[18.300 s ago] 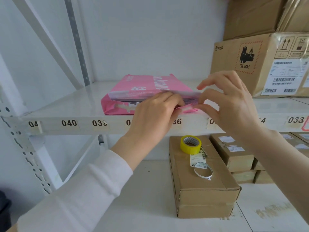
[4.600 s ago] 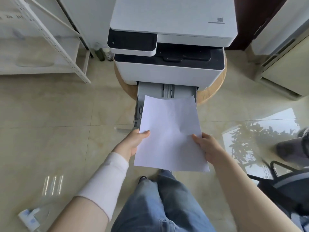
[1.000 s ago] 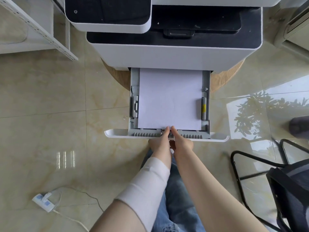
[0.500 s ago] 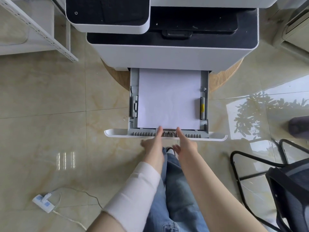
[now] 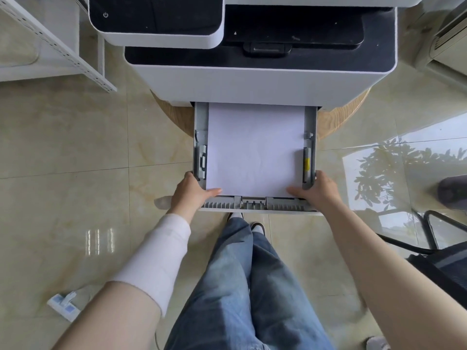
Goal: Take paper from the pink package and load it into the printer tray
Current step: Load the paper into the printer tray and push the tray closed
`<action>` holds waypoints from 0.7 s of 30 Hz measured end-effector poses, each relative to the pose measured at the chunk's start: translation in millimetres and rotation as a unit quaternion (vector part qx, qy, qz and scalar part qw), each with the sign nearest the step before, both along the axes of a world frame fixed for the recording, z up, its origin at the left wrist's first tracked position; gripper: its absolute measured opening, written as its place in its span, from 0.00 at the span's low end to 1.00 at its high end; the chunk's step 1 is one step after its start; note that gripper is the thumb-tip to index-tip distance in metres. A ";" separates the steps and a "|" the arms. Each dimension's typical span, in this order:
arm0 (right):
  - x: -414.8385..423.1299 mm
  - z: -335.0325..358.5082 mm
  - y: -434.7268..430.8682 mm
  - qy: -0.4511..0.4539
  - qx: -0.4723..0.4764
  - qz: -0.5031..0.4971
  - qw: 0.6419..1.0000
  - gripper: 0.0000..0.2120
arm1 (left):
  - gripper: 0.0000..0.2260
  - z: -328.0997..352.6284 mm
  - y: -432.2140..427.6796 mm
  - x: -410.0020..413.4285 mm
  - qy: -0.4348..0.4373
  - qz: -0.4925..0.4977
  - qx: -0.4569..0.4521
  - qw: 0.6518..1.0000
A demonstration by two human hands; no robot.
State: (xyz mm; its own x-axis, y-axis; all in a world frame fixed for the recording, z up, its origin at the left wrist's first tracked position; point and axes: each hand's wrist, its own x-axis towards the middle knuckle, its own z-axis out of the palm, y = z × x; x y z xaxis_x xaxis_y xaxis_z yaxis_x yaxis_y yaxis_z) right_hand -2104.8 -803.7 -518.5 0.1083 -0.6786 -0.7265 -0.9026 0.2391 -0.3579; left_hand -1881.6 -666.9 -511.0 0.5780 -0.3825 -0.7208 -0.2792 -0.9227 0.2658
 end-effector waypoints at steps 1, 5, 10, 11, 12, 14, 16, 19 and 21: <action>0.5 -0.5 -0.1 -0.002 0.001 -0.004 1.000 0.28 | 0.37 -0.5 -0.7 0.5 -0.002 0.001 0.000 1.000; 2.5 -0.2 2.0 -0.009 -0.007 -0.028 1.000 0.23 | 0.35 -2.1 -3.9 1.1 -0.017 0.010 -0.004 1.000; 2.6 7.4 -0.4 -0.034 0.022 -0.022 0.999 0.29 | 0.39 0.8 -3.9 4.1 0.045 0.040 -0.033 0.998; 4.5 9.2 -1.9 -0.052 0.024 -0.043 0.997 0.34 | 0.41 1.4 -5.3 5.4 0.049 0.060 -0.060 0.995; 8.0 11.5 -3.4 -0.058 0.020 -0.061 0.996 0.37 | 0.43 1.6 -8.0 6.2 0.040 0.081 -0.088 0.992; 18.4 12.5 -6.6 -0.051 0.002 -0.086 0.995 0.40 | 0.45 1.7 -17.1 5.5 0.007 0.107 -0.123 0.987; 29.2 10.6 -9.1 -0.037 -0.006 -0.112 0.993 0.39 | 0.45 -0.1 -26.3 2.1 -0.012 0.118 -0.132 0.984; 38.1 5.9 -9.1 -0.011 -0.014 -0.131 0.991 0.39 | 0.44 -5.3 -32.5 -2.6 -0.029 0.136 -0.129 0.982; 39.0 2.8 -7.1 -0.001 -0.024 -0.129 0.991 0.39 | 0.43 -8.3 -33.2 -2.7 -0.033 0.142 -0.126 0.981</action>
State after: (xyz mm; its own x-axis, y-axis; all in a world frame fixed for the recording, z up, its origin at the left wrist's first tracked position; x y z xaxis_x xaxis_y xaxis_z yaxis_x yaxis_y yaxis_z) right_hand -2065.8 -810.8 -515.6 -0.0726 -0.7179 -0.6923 -0.8132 0.4445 -0.3757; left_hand -1884.3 -700.1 -519.4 0.7299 -0.3595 -0.5814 -0.0440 -0.8735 0.4849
